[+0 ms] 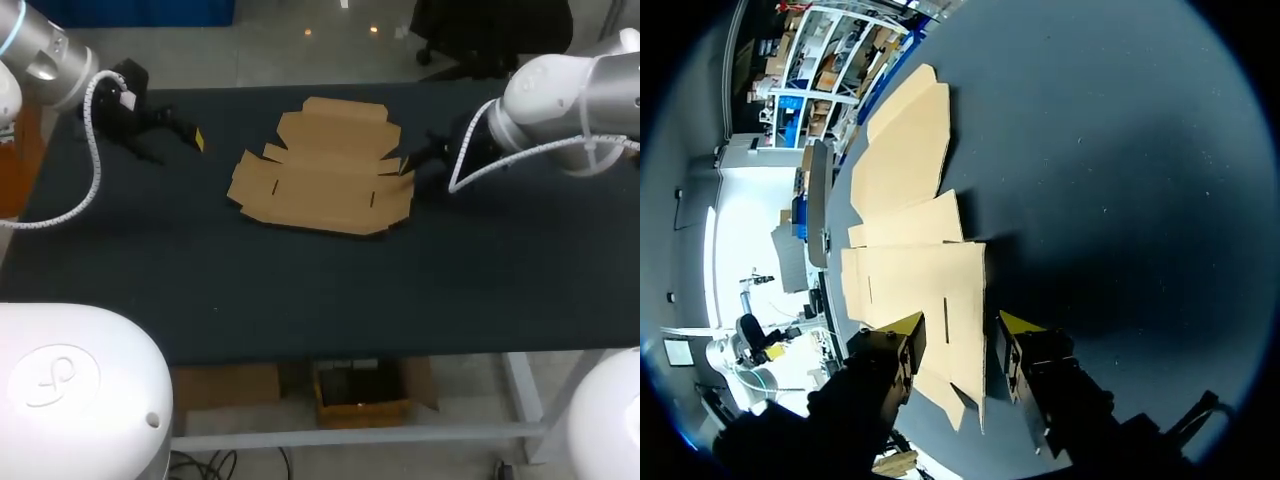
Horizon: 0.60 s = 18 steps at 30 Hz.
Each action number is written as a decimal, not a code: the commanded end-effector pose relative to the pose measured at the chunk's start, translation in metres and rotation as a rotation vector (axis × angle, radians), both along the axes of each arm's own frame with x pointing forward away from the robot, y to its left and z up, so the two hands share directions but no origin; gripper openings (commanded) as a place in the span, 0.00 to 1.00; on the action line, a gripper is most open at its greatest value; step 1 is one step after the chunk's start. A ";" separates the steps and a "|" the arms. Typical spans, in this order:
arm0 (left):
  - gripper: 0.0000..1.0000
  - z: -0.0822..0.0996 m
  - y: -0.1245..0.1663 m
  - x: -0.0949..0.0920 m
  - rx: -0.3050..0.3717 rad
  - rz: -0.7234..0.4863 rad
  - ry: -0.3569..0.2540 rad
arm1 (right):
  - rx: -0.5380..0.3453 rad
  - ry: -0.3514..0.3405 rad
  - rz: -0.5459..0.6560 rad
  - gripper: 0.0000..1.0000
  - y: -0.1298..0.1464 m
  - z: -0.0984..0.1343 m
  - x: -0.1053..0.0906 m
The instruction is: Assemble the packaging by folding the flat box into shape, placing the metal phone stand inside, and closing the box properly
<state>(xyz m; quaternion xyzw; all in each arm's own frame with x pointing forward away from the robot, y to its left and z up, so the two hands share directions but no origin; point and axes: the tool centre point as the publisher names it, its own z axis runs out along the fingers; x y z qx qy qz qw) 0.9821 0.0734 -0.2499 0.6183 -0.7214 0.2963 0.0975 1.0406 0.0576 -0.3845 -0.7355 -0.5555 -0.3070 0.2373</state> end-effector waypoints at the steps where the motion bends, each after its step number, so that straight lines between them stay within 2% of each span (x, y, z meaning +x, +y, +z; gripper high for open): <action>1: 1.00 0.001 0.001 0.002 0.004 0.000 0.007 | 0.005 0.014 0.015 0.43 0.002 -0.009 0.012; 5: 1.00 0.000 0.002 0.003 0.005 0.003 0.010 | 0.002 0.019 0.017 0.37 0.004 -0.012 0.016; 7: 1.00 0.000 0.002 0.004 0.005 0.004 0.012 | 0.002 0.021 0.017 0.19 0.004 -0.013 0.017; 8: 1.00 -0.001 0.002 0.004 0.004 0.006 0.014 | 0.002 0.020 0.019 0.00 0.006 -0.013 0.018; 11: 1.00 -0.001 0.002 0.004 0.003 0.009 0.016 | 0.005 0.011 0.034 0.00 0.008 -0.011 0.016; 18: 1.00 0.002 0.003 0.001 -0.002 0.015 0.017 | 0.039 0.000 0.071 0.00 0.004 -0.007 -0.004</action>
